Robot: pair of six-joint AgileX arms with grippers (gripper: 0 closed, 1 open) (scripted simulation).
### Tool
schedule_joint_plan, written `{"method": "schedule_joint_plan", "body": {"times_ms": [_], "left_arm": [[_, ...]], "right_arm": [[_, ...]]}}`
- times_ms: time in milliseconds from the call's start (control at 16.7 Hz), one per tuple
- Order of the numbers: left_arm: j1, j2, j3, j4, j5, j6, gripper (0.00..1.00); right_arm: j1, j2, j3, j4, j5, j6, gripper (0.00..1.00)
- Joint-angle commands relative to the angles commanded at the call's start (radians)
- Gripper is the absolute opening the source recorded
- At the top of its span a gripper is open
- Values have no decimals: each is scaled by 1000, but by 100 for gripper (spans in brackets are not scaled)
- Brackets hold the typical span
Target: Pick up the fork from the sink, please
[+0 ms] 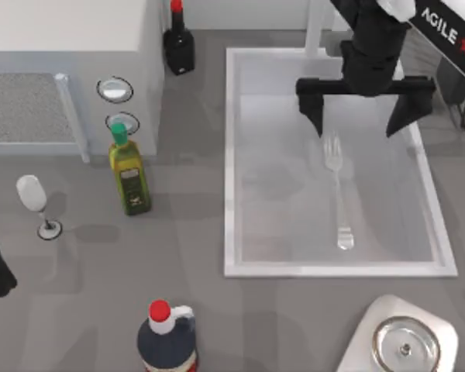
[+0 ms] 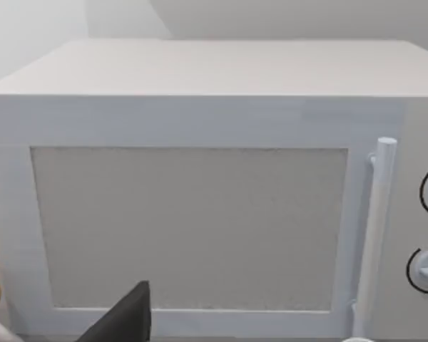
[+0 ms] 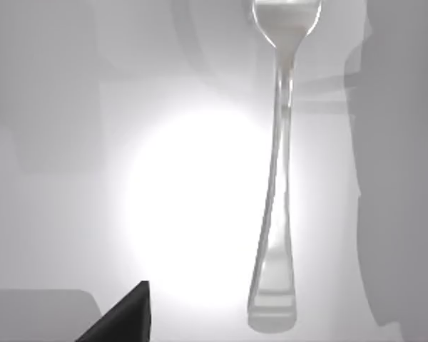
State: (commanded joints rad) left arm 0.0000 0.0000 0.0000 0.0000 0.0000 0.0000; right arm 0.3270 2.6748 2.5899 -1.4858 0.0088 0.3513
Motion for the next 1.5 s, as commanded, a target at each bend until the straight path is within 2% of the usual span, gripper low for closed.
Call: {"method": "schedule_joint_plan", "body": {"times_ms": [300, 960, 1320, 1500], "left_arm": [[0, 0, 0, 0, 0, 0, 100], [0, 0, 0, 0, 0, 0, 100], [0, 0, 0, 0, 0, 0, 100], [0, 0, 0, 0, 0, 0, 100]], "right_arm": [[-7, 9, -30, 38, -1, -1, 100], [-2, 98, -363, 462, 1, 1, 100], [1, 105, -385, 490, 2, 2, 100], [1, 105, -385, 490, 2, 2, 77]]}}
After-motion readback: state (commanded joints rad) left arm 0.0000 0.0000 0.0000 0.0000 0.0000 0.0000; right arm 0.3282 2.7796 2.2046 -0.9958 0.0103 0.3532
